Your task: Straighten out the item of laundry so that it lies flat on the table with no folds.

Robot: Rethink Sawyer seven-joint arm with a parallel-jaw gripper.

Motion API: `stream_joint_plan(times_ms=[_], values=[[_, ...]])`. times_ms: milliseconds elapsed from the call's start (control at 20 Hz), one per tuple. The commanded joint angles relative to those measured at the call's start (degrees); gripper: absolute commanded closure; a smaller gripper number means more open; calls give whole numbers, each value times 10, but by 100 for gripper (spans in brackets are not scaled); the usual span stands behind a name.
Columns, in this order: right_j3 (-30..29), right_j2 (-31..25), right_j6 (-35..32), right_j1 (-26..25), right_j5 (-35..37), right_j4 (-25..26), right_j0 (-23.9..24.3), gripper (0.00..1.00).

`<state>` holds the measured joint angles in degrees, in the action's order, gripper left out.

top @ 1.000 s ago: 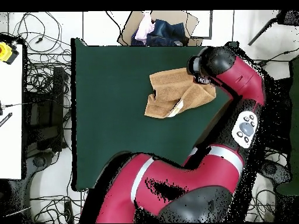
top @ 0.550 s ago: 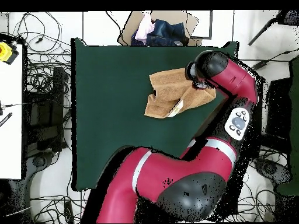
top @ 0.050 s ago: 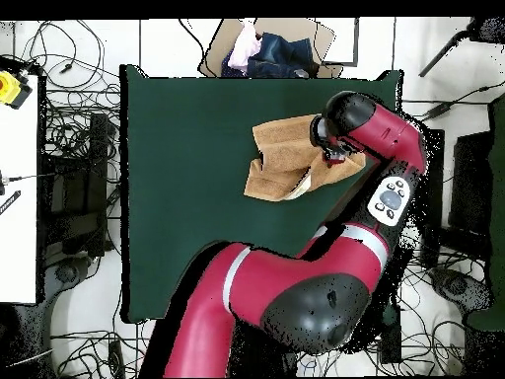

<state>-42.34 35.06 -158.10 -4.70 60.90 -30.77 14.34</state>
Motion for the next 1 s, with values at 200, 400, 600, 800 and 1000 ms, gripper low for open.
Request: stream_joint_plan(times_ms=[200, 400, 600, 800, 1000], values=[[21, 35, -148, -39, 86, 24, -17, 0], [24, 41, -145, -45, 89, 21, -18, 0], [27, 51, -142, -51, 95, 23, -19, 0], [38, 76, -121, -59, 134, 38, -21, 0], [27, 103, -71, -53, 185, 72, -29, 0]])
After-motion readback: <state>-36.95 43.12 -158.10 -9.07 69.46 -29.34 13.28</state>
